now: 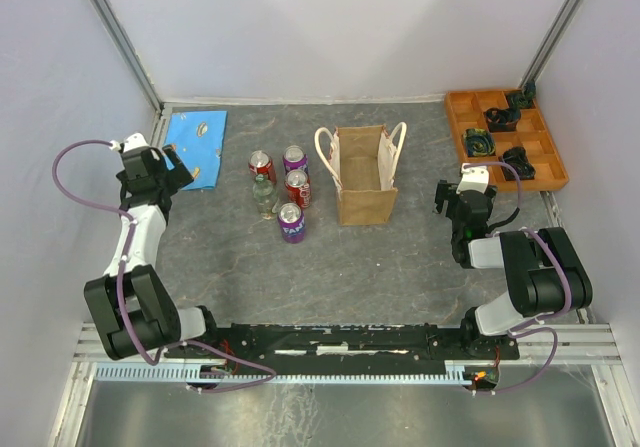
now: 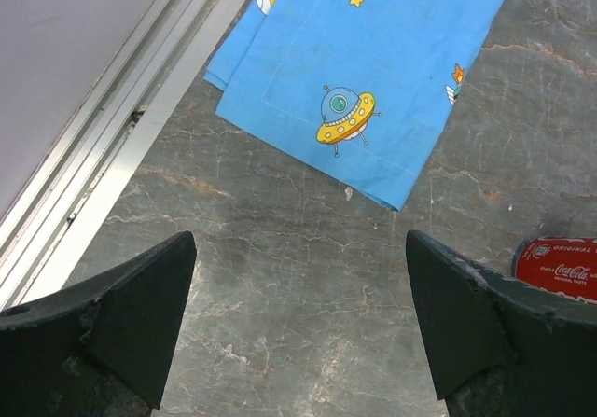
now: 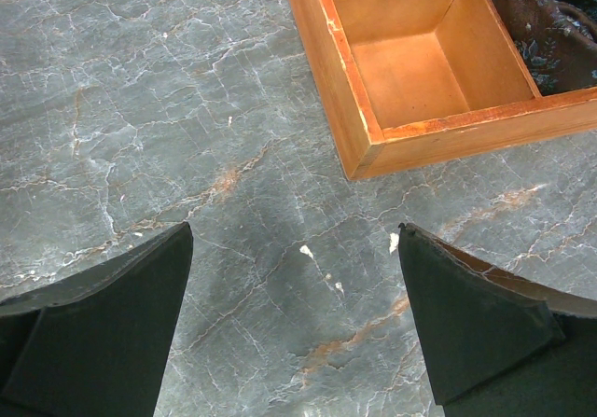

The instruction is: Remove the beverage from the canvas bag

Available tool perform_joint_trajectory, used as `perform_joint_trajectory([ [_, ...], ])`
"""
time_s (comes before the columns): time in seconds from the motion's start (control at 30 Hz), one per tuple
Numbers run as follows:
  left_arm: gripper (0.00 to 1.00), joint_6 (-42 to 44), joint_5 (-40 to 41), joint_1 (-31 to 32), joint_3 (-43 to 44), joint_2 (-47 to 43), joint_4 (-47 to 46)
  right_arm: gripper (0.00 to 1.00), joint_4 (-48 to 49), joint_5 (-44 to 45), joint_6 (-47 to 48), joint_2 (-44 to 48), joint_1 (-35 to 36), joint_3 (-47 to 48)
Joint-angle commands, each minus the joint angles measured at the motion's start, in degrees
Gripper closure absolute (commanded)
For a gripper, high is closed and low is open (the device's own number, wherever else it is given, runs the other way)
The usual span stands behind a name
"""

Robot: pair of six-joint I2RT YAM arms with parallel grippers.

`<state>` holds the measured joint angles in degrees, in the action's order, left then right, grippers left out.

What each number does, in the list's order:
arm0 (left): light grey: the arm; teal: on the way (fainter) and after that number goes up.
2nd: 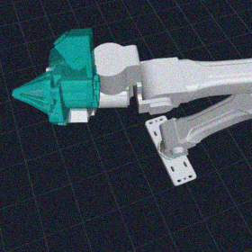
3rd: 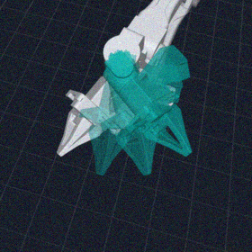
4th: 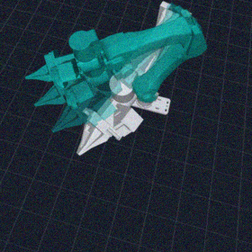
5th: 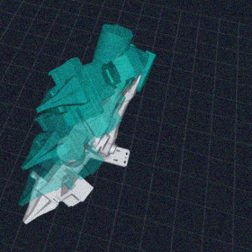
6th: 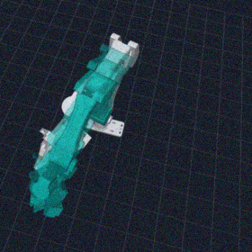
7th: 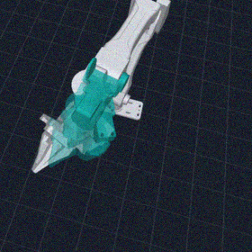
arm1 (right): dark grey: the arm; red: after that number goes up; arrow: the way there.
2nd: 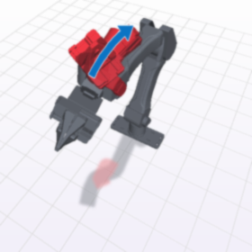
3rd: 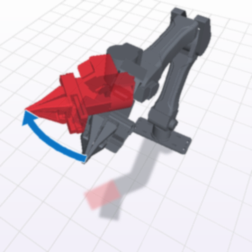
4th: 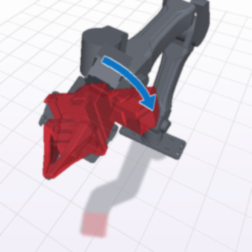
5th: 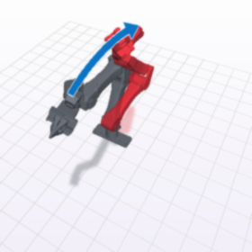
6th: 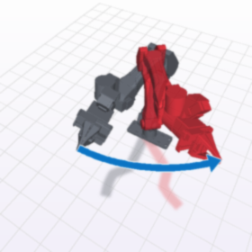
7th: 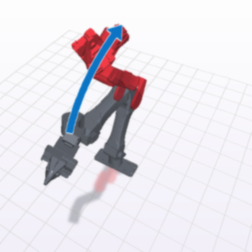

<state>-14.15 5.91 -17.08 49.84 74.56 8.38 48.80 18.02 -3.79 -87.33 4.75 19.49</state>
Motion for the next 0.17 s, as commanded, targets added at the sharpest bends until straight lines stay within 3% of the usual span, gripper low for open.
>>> perform_joint_trajectory([
  [0.0, 0.01, -0.02, 0.8, -0.07, -0.76, -3.05, -3.23, 0.01, 1.83, 0.26, -0.38, 0.67, -0.19, 0.99],
  [0.13, 0.01, 0.6, 1.03, -0.14, -1.84, -4.95, -4.38, 0.01, 1.83, 0.26, -0.39, 0.68, -0.24, 0.95],
])
